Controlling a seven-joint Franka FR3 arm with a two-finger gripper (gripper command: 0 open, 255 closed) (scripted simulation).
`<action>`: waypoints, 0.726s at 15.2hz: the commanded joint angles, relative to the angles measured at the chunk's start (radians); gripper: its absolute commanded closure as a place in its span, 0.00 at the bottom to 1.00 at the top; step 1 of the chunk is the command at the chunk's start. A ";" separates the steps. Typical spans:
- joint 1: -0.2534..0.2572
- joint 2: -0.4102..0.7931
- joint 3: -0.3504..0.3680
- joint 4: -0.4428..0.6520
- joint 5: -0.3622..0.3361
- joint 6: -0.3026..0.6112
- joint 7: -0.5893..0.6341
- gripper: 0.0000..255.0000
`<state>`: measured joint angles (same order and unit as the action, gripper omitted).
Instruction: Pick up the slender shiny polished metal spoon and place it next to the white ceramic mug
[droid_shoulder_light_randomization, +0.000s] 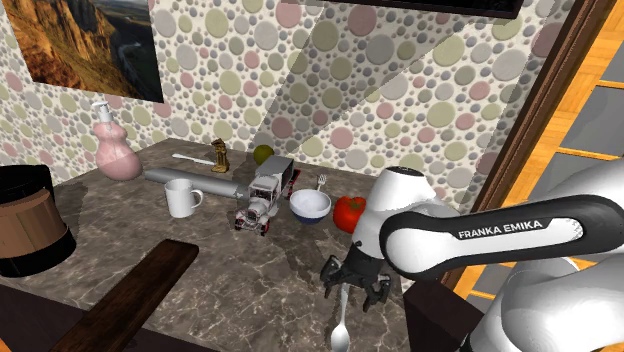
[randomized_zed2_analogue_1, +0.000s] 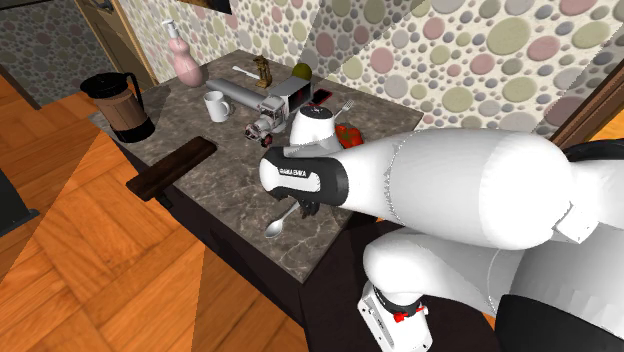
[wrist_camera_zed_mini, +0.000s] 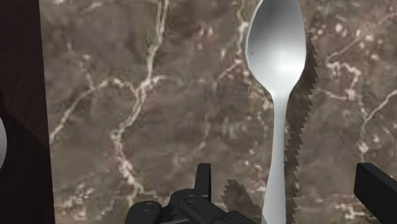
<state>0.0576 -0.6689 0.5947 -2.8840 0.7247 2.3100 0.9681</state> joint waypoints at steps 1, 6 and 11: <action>0.001 0.022 0.011 -0.003 0.011 0.027 -0.003 0.00; 0.001 0.022 0.011 -0.003 0.011 0.027 -0.003 0.00; 0.001 0.022 0.011 -0.003 0.011 0.027 -0.003 1.00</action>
<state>0.0584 -0.6498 0.6047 -2.8863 0.7338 2.3335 0.9658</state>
